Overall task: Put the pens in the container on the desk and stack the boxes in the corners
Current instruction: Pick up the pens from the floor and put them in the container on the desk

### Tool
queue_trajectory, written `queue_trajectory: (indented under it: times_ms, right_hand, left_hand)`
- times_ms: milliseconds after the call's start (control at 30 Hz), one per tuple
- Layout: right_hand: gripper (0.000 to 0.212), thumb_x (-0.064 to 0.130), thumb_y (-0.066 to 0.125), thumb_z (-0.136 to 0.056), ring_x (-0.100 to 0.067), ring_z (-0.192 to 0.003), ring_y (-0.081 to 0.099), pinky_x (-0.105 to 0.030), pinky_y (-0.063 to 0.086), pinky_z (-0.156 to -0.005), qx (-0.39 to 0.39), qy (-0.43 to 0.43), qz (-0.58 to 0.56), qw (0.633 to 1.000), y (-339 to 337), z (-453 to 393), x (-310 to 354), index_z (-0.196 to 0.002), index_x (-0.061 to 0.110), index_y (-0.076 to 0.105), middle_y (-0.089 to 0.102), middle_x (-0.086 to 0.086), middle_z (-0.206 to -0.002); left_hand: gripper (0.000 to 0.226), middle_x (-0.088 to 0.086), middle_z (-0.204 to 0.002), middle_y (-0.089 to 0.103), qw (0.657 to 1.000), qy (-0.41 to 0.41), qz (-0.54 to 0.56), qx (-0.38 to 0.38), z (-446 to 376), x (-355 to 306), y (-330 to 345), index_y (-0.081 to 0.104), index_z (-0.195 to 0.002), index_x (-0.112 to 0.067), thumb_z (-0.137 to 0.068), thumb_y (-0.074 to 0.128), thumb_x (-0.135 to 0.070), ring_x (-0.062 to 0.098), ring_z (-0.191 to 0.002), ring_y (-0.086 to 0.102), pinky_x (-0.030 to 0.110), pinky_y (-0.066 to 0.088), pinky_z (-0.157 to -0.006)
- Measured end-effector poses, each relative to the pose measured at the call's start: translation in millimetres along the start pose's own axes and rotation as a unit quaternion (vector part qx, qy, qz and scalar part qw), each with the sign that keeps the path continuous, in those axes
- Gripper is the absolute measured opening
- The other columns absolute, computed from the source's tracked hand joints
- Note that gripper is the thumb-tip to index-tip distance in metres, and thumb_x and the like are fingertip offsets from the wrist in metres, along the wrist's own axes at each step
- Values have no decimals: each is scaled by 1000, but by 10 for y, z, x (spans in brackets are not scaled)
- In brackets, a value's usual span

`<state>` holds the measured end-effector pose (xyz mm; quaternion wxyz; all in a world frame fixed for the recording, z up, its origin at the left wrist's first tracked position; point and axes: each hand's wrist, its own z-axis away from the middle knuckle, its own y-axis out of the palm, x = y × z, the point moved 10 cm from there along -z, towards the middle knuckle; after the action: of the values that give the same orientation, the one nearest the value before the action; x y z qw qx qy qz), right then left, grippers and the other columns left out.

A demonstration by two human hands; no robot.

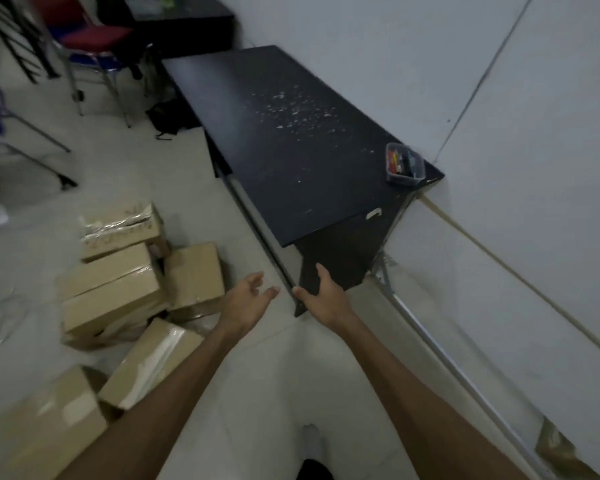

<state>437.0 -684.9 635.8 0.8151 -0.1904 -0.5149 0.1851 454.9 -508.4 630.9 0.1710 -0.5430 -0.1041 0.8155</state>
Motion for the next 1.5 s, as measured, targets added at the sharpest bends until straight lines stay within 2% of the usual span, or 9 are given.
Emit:
queue_trajectory:
  times_ms: [133, 400, 600, 733, 867, 1000, 1133, 1300, 1500]
  right_hand:
    - [83, 36, 66, -91, -25, -141, 36, -27, 28, -113, 49, -21, 5, 999, 812, 261, 0, -154, 10, 19, 37, -8, -153]
    - [84, 40, 61, -94, -22, -144, 29, -29, 25, -114, 150, -43, 32, 987, 2368, 462, -295, -156, 13, 11, 25, -7, -160]
    - [70, 25, 63, -94, -21, -135, 41, -15, 29, -93, 168, -82, 47, 981, 3551, 502, -740, -151, 14, 24, 42, -6, -148]
    - [75, 33, 66, -90, -24, -135, 42, -27, 36, -100, 200, -103, 69, 972, 4482, 499, -1141, -151, 16, 25, 43, -7, -149]
    - [72, 36, 64, -92, -26, -135, 43, -28, 38, -99, 249, -116, 96, 957, 5572, 495, -1762, -151, 16, 27, 43, -6, -150]
    - [68, 35, 63, -93, -25, -138, 39, -29, 34, -106, 263, -133, 121, 948, 6393, 331, -2218, -150, 14, 31, 41, -6, -152]
    - [64, 33, 63, -93, -24, -138, 40, -29, 34, -107, 294, -151, 159, 930, 7343, 163, -2694, -148, 15, 35, 41, -6, -152]
    - [59, 30, 64, -93, -22, -131, 48, -25, 37, -102, 332, -184, 191, 905, 8412, -81, -3172, -145, 15, 40, 47, -5, -147]
    - [46, 23, 63, -92, -22, -127, 48, -32, 38, -106, 313, -335, 256, 851, 9190, -279, -3165, -136, 18, 52, 55, -4, -137]
  left_hand:
    - [61, 8, -140, 55, 998, -46, 17, -41, 397, 746, -571, 48, -142, -12, -87, 70, -27, 23, -127, 53, 29, 40, -103]
    - [59, 5, -137, 58, 981, -128, 43, -142, 887, 2282, -1310, 51, -139, -15, -86, 71, -31, 21, -123, 55, 23, 38, -90]
    - [56, 6, -134, 59, 966, -155, 79, -191, 1089, 3560, -1643, 52, -138, -12, -86, 72, -23, 22, -120, 57, 26, 40, -95]
    - [55, 6, -133, 60, 962, -156, 65, -215, 1246, 4551, -1827, 50, -138, -14, -88, 69, -27, 23, -118, 57, 32, 44, -94]
    - [52, 6, -131, 62, 949, -175, 74, -250, 1325, 5831, -1902, 55, -134, -12, -87, 71, -24, 21, -114, 58, 28, 43, -89]
    - [51, 4, -130, 62, 941, -185, 84, -271, 1197, 6781, -1970, 56, -133, -14, -86, 72, -25, 13, -104, 57, 25, 42, -88]
    - [55, 3, -131, 62, 930, -205, 79, -293, 1032, 7778, -2054, 56, -134, -16, -84, 73, -29, 20, -114, 60, 28, 45, -94]
    - [51, 4, -126, 65, 918, -218, 78, -321, 751, 8849, -2147, 58, -131, -13, -83, 74, -21, 21, -110, 64, 34, 49, -99]
    - [42, 5, -123, 66, 912, -179, -16, -369, 401, 9440, -2383, 64, -125, -10, -85, 72, -16, 22, -109, 63, 25, 46, -91]
